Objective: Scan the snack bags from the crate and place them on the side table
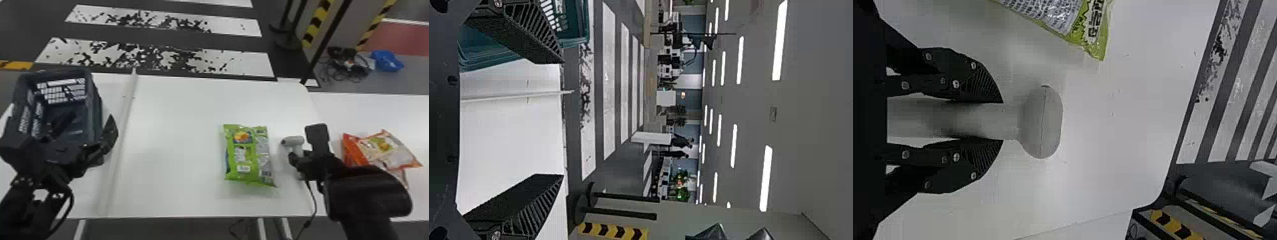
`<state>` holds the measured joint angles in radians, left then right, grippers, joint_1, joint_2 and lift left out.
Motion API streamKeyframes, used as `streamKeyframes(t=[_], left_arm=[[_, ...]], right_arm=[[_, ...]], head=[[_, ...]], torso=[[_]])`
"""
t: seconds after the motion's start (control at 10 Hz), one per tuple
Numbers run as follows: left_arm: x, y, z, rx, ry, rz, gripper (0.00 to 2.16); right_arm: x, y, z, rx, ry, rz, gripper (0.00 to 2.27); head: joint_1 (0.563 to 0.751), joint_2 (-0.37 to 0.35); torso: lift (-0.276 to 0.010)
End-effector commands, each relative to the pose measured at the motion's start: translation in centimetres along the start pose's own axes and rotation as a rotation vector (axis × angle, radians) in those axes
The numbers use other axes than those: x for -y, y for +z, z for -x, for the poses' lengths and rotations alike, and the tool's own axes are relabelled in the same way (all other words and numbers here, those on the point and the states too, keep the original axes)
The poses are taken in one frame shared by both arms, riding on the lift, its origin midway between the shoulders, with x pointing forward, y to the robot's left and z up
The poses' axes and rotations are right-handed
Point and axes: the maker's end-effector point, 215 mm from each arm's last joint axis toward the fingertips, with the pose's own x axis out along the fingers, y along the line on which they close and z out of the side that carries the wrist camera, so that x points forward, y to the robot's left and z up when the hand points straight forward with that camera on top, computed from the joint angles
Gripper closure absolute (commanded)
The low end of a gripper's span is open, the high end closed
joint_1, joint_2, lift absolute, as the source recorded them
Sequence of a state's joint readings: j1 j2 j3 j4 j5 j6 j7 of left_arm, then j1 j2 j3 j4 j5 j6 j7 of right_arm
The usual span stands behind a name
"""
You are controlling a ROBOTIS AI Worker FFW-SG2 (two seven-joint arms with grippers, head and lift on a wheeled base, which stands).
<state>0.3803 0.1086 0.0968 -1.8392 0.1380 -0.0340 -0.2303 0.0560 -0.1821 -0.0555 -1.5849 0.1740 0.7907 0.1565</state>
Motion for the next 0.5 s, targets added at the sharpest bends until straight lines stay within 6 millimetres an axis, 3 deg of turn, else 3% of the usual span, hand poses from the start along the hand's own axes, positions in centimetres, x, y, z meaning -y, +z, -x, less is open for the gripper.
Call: streamKeyframes(t=[0.0,0.2,0.4], left_arm=[[0.0,0.0,0.0,-0.001,0.0,0.0,0.06],[0.0,-0.1,0.0,-0.004,0.0,0.001,0.06],[0.0,-0.1,0.0,-0.004,-0.002,0.001,0.06]], right_arm=[[0.0,-0.5,0.0,-0.026,0.0,0.0,2.26],[-0.1,-0.1,0.9,-0.011,0.0,-0.002,2.26],[0.0,-0.3,3.6,-0.027,0.0,-0.017,2.26]], head=[[0.695,-0.12],[0.695,-0.122],[0.695,-0.121]], torso=[[-0.05],[-0.05],[-0.05]])
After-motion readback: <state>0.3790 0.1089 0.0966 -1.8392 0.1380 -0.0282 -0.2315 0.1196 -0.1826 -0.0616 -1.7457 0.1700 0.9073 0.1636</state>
